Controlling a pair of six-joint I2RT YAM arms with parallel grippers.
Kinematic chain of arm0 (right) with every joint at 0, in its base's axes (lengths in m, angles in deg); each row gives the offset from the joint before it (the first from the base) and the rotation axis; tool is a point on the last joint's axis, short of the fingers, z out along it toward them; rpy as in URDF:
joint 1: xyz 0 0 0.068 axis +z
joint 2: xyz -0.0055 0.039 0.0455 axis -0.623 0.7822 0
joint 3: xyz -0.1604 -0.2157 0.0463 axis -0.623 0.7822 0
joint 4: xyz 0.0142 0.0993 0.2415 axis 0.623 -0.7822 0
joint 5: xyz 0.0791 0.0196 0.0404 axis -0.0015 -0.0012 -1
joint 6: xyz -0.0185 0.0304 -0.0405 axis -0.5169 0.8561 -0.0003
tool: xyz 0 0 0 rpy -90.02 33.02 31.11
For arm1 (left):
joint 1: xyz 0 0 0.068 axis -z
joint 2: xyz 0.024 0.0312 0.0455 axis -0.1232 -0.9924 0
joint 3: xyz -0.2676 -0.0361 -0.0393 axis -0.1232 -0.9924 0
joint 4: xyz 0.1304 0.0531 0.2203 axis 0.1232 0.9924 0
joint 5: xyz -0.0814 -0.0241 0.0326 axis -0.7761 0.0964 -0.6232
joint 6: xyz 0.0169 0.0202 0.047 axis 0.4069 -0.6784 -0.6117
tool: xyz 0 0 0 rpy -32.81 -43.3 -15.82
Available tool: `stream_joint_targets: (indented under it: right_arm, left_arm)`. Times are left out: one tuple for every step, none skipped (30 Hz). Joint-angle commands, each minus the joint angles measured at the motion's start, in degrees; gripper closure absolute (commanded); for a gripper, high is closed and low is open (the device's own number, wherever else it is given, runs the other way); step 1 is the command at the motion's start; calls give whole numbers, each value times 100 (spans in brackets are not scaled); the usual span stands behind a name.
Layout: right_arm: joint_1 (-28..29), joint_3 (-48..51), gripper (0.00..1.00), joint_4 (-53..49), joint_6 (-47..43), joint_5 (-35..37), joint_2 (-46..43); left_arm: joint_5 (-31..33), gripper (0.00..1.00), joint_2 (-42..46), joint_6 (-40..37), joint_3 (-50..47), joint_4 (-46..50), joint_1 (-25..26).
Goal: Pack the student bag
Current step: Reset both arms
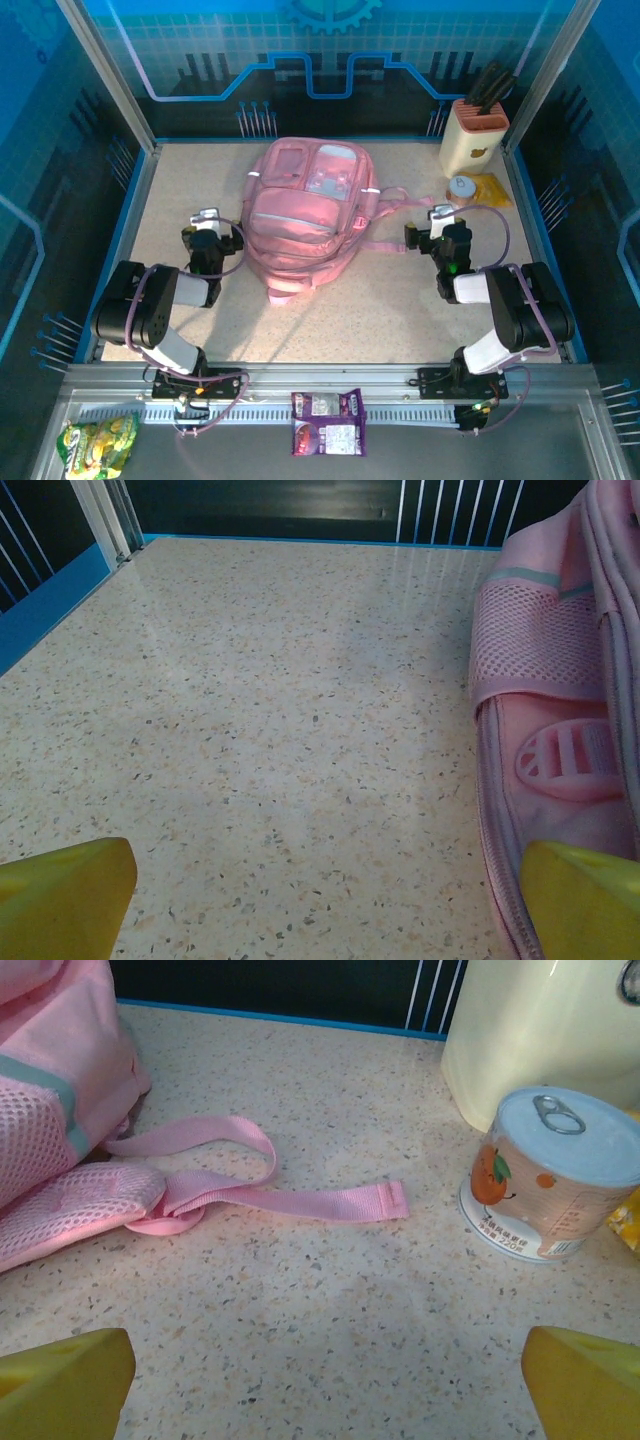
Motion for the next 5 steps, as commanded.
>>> stream_joint_targets:
  right_arm:
    - [-270, -87, 0, -6, 42, -556, -43]
    - [-252, -71, 0, 70, 21, -515, -20]
    - [-190, -70, 0, 63, -3, -425, -22]
    - [-164, -71, 0, 77, -44, -406, -19]
    - [-148, -62, 1, 90, -68, -400, -18]
  left_arm:
    - [-217, 1, 65, 82, 84, -97, -28]
    - [-217, 1, 61, 76, 84, -103, -28]
    - [-219, 1, 59, 79, 84, -99, -28]
    - [-221, 1, 62, 82, 84, -98, -27]
    - [-217, 1, 63, 82, 84, -99, -28]
